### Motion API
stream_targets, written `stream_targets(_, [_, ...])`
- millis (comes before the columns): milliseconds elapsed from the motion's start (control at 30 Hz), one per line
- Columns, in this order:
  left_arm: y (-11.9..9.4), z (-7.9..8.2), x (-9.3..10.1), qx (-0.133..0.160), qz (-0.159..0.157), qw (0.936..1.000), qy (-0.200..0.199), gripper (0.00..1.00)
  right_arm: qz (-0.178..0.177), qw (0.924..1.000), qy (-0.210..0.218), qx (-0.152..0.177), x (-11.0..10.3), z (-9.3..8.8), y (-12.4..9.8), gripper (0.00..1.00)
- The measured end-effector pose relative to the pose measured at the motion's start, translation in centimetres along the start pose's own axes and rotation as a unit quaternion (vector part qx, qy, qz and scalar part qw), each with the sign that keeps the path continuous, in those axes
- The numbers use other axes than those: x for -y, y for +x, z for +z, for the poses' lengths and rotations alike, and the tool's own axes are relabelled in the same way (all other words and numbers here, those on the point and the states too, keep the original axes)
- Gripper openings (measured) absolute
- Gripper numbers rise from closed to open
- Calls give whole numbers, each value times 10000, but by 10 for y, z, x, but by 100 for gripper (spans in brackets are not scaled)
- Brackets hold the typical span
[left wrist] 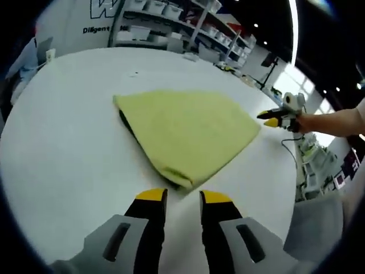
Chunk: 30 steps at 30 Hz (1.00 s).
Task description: Fold the garment on the visible template until the final outline fits inside the template.
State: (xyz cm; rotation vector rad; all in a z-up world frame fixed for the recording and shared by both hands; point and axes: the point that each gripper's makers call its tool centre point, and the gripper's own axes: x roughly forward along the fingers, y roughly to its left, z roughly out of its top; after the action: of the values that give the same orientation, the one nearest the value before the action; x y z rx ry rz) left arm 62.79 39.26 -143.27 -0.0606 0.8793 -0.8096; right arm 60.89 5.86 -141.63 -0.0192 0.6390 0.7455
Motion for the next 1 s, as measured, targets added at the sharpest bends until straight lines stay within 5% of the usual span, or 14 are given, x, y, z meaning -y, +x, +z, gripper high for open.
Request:
stream_targets(467, [6, -6, -5, 21, 208, 9998, -42, 0, -44, 9997, 214, -74, -3, -15, 11, 17])
stream_targets(667, [6, -4, 1, 87, 116, 9998, -151, 2, -14, 9997, 216, -118, -2, -15, 12, 13])
stream_targets(800, [3, 1, 5, 198, -7, 9992, -362, 19, 36, 9997, 179, -137, -3, -17, 13, 13])
stream_targets(1000, [7, 4, 4, 240, 26, 9990, -389, 14, 45, 9997, 185, -129, -3, -17, 14, 11])
